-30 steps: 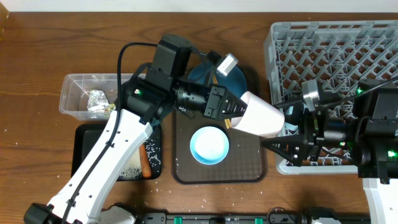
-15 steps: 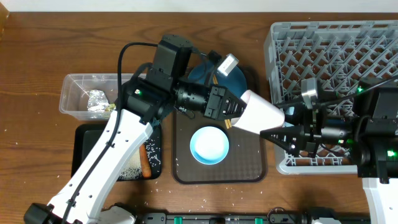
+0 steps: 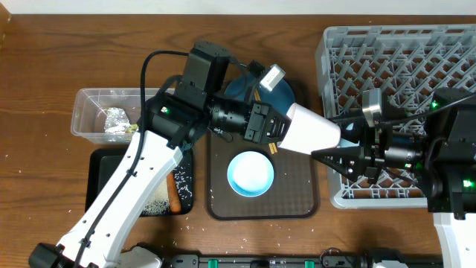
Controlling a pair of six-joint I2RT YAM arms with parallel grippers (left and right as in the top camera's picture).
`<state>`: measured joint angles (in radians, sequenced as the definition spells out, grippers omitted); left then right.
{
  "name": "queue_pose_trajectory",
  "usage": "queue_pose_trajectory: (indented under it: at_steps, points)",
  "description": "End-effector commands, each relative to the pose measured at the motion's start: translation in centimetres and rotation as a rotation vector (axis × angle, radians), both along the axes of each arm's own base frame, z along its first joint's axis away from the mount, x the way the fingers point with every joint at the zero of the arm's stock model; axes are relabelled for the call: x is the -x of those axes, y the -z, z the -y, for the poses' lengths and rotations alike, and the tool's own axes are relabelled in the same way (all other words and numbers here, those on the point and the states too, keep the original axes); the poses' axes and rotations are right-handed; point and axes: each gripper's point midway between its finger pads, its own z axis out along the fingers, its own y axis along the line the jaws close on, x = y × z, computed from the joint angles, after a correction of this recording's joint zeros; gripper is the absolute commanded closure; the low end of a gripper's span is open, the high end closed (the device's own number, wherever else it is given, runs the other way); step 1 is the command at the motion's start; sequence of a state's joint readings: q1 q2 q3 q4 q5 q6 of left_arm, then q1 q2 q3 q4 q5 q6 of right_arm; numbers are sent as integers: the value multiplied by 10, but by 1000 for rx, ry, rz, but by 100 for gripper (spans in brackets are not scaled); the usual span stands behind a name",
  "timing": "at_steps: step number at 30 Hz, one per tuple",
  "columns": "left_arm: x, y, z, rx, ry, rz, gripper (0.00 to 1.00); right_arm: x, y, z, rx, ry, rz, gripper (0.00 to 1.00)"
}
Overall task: Sort waste into correct bins and load items into the dishwasher rack
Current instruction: 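Grasp the pink cup with the right gripper from the left, then carry the pink cup into the rack and release the right gripper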
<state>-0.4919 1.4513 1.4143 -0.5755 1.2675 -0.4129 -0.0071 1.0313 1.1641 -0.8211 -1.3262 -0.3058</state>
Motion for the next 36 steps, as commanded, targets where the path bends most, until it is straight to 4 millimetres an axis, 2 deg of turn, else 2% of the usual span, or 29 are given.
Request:
queue_pose_trajectory:
  at_steps: [1,5,10,14,15,19,24,27,32,36]
  points:
    - [0,-2,-1,11,5,53,84,-1,-6,3,-6,12,8,47]
    - [-1,0,-1,4,1,78,84,-1,-8,2,-14,12,-6,46]
    - [-17,24,-7,-126,-110,65,83,-1,-9,2,-21,12,-23,46]
    - [-21,31,-9,-167,-143,62,83,-1,-9,2,-21,12,-22,46]
    - [-21,31,-9,-166,-143,63,77,-1,-9,2,-21,12,-23,46]
    - [-25,32,-10,-175,-159,76,71,-1,-9,2,-21,12,-23,46]
    - [-41,39,-19,-220,-232,95,55,-3,-7,3,-10,28,-23,46]
    - [-58,45,-32,-261,-310,109,54,-9,-3,5,17,64,-24,46]
    - [-95,64,-68,-403,-505,141,40,-25,9,13,87,164,-33,47]
    - [-114,77,-94,-517,-628,162,18,-48,27,30,182,337,-85,50]
